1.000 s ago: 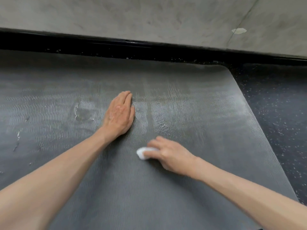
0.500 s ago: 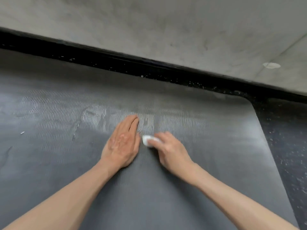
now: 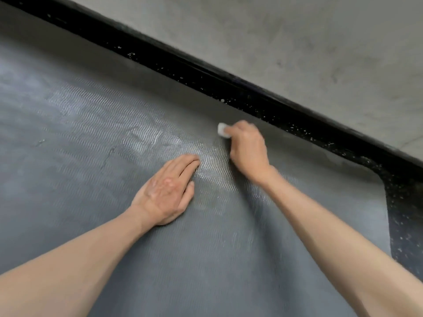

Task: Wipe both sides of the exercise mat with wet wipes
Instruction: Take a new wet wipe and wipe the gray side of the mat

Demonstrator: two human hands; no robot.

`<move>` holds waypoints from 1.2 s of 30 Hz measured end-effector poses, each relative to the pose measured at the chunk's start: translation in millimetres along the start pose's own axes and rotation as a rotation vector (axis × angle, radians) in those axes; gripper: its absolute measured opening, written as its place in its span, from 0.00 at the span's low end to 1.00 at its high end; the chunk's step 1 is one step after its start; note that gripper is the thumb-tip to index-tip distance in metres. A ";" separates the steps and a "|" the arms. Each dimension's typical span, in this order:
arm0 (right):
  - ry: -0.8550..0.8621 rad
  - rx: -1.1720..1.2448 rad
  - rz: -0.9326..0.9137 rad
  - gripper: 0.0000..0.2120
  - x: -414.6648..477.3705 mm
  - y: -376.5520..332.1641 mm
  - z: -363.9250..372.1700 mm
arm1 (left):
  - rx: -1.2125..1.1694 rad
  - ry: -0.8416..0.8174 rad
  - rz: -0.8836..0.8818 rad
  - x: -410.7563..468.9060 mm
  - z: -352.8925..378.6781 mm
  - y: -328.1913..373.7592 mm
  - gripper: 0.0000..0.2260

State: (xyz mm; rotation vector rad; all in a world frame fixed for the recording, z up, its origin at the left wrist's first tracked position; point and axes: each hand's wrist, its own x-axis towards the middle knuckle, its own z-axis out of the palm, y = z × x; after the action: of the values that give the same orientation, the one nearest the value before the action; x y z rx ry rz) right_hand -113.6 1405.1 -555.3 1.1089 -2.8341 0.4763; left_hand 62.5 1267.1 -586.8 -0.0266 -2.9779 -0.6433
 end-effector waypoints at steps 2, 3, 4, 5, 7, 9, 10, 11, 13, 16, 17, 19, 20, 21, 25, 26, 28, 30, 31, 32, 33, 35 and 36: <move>0.024 -0.013 0.060 0.18 9.5 3.5 1.1 | 0.005 -0.003 -0.006 -0.4 0.7 1.7 0.23; 0.042 0.000 0.041 0.17 2.0 1.7 0.7 | 0.010 0.000 -0.008 0.4 -0.2 2.6 0.22; 0.053 0.017 -0.015 0.16 -12.3 -0.8 -0.9 | 0.012 0.002 -0.010 1.2 -1.3 4.0 0.22; 0.051 0.034 -0.075 0.15 -30.0 -3.8 -2.1 | 0.014 -0.001 -0.006 2.4 -2.3 4.0 0.22; -0.004 0.061 -0.172 0.14 -58.6 -4.9 -7.0 | 0.018 -0.012 -0.004 4.7 -4.3 4.9 0.22; -0.065 0.075 -0.173 0.14 -47.7 4.4 -12.1 | 0.022 -0.025 -0.011 3.5 -6.6 6.0 0.23; -0.067 0.055 -0.132 0.14 -29.5 11.4 -12.2 | 0.023 -0.025 -0.009 3.8 -6.9 6.5 0.23; -0.072 0.019 -0.073 0.15 -10.1 18.4 -10.6 | 0.018 -0.023 -0.005 3.9 -6.8 6.5 0.23; -0.067 -0.040 0.017 0.21 22.5 29.6 -8.8 | -0.002 -0.017 -0.005 3.4 -5.5 5.0 0.22; -0.009 0.018 0.114 0.22 26.8 23.7 -5.6 | -0.020 -0.018 -0.025 4.0 -5.1 3.4 0.22; 0.013 0.026 0.097 0.21 15.6 18.1 -5.1 | -0.023 -0.024 -0.024 4.9 -5.6 3.0 0.22; 0.004 0.057 0.010 0.18 -16.6 8.6 -3.0 | -0.019 -0.037 -0.024 5.1 -6.4 2.1 0.22; -0.017 0.074 -0.037 0.17 -26.6 8.0 -4.1 | -0.019 -0.040 -0.024 4.8 -6.1 1.8 0.22; -0.036 0.082 -0.064 0.18 -26.0 11.2 -5.7 | -0.020 -0.047 -0.027 4.4 -5.9 1.3 0.22; -0.028 0.006 0.208 0.23 27.3 29.2 -7.9 | -0.026 -0.057 -0.040 4.1 -4.8 1.3 0.22; -0.020 0.001 0.251 0.24 34.0 29.1 -8.1 | -0.022 -0.062 -0.042 4.3 -4.4 1.2 0.23; -0.020 0.005 0.236 0.24 24.5 19.7 -10.0 | -0.015 -0.070 -0.041 3.9 -3.1 0.9 0.23; -0.032 0.008 0.120 0.21 -9.2 11.1 -10.6 | -0.011 -0.072 -0.045 3.7 -3.5 1.0 0.23; -0.050 0.017 0.056 0.19 -28.3 8.0 -11.9 | -0.006 -0.074 -0.048 3.5 -4.2 1.7 0.23; -0.066 0.028 0.007 0.18 -40.6 6.8 -14.0 | 0.001 -0.074 -0.047 3.7 -4.6 2.4 0.23; -0.091 0.037 -0.021 0.18 -42.1 7.7 -16.7 | 0.004 -0.071 -0.043 4.1 -5.0 2.9 0.23; -0.102 0.009 0.025 0.18 -18.8 14.7 -19.1 | -0.010 -0.065 -0.037 4.3 -5.0 3.0 0.23; -0.090 -0.016 0.087 0.19 -1.6 19.2 -18.4 | -0.017 -0.062 -0.041 4.4 -5.1 2.8 0.23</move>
State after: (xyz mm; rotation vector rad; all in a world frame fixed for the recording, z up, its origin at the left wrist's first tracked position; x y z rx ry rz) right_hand -126.3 1425.1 -543.1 1.0332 -2.9686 0.4186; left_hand 58.7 1267.5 -580.6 0.0131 -3.0400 -0.6851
